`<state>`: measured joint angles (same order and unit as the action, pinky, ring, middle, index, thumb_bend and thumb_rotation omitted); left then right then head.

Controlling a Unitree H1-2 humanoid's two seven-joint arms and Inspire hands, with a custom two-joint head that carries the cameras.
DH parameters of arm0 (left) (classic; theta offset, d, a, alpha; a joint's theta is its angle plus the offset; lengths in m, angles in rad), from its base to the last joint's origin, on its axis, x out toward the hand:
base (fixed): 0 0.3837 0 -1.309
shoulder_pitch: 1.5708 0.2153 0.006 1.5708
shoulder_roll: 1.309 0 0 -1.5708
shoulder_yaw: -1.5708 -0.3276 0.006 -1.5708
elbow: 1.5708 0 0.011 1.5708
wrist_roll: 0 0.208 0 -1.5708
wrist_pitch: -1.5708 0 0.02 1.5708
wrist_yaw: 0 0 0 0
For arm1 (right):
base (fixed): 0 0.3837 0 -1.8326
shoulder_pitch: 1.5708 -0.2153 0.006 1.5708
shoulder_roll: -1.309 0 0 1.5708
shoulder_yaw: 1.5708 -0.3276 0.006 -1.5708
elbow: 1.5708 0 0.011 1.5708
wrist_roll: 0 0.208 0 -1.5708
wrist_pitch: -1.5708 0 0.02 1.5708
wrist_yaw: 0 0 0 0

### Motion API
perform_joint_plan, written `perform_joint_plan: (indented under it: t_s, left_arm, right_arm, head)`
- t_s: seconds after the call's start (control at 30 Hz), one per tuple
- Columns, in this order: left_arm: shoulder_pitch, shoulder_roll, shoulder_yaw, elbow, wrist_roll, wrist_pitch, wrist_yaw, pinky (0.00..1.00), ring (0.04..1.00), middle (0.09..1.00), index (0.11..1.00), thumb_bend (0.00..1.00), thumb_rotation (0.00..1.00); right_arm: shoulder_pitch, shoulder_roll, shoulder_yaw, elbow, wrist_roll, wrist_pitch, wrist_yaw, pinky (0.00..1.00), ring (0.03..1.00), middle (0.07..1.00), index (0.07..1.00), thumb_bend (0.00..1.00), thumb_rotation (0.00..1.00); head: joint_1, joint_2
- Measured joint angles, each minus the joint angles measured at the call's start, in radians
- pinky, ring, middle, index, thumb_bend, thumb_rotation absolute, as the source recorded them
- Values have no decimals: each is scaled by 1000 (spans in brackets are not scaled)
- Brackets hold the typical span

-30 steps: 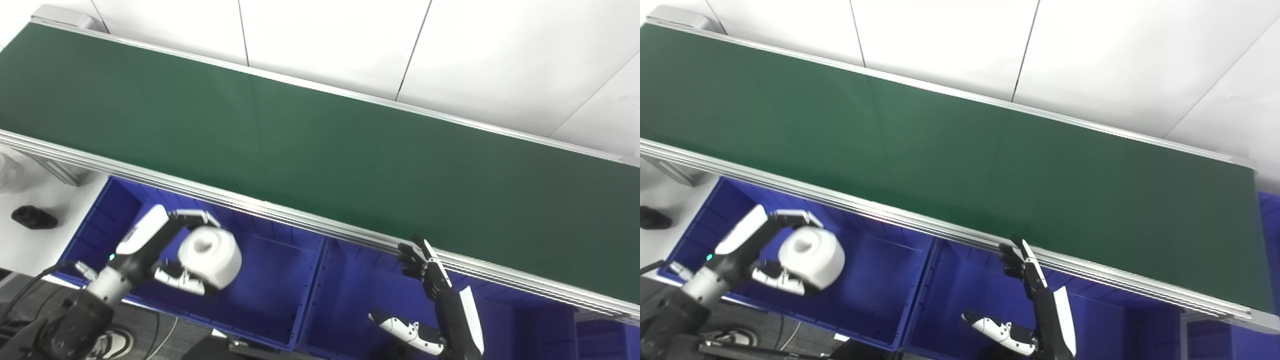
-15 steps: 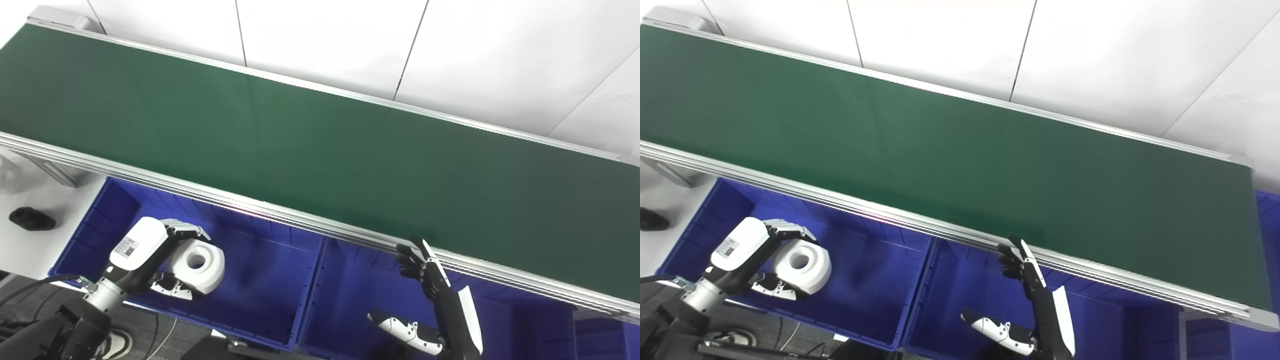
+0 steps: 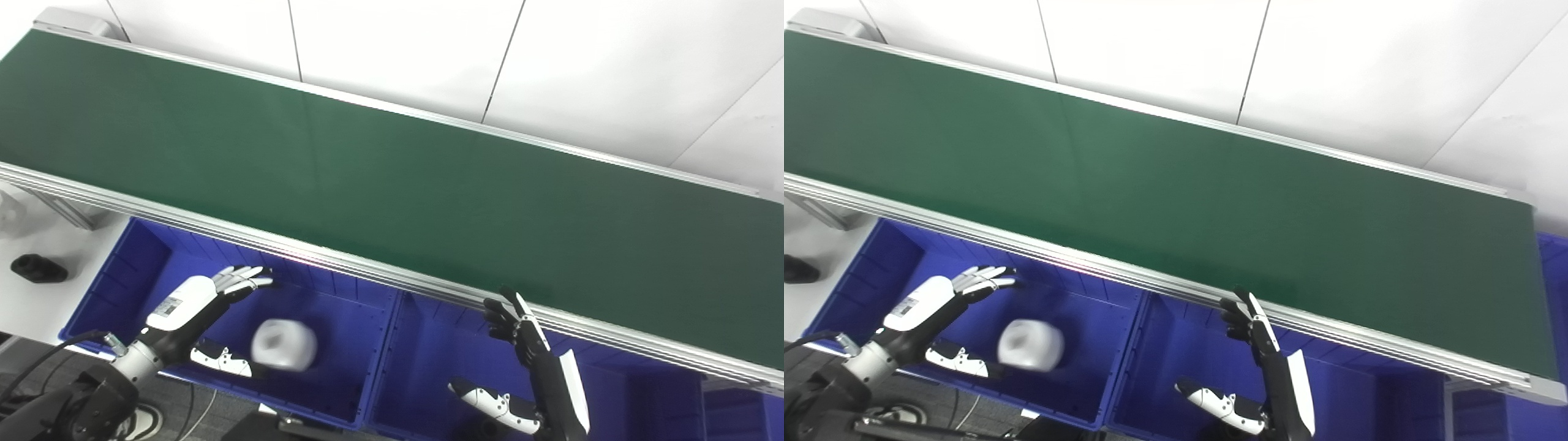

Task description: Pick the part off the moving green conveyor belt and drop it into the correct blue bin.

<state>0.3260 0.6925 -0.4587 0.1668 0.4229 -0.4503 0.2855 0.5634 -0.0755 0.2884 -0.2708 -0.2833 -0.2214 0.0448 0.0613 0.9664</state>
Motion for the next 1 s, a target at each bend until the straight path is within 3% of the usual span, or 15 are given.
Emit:
perform_joint_plan:
  t_s: [0.27, 0.57, 0.83, 0.9, 1.0]
  left_arm:
    - [25, -35, 35, -52, -99, 2, -106, 946, 926, 935, 915, 868, 919]
    - [44, -111, 45, -193, -229, 5, -171, 809, 852, 870, 865, 913, 830]
    - [39, -201, 42, -311, -298, 6, -296, 785, 838, 862, 867, 916, 797]
    - [28, -222, 38, -313, -304, 6, -328, 796, 847, 871, 877, 920, 796]
    - [3, -251, 34, -303, -304, 6, -378, 805, 852, 877, 881, 911, 781]
  right_arm:
    - [9, -1, -2, -12, 13, 10, 4, 792, 834, 848, 936, 720, 317]
    - [9, -22, -13, -18, 41, 10, 15, 796, 838, 854, 938, 714, 298]
    - [14, -29, -16, -18, 50, 10, 22, 808, 850, 865, 942, 722, 292]
    - [17, -27, -14, -18, 46, 10, 22, 813, 852, 874, 942, 723, 291]
    - [21, -18, -7, -18, 33, 10, 21, 807, 850, 883, 937, 733, 302]
  head:
    - [46, 3]
    - [75, 5]
    - [3, 6]
    - [-101, 5]
    - [-163, 3]
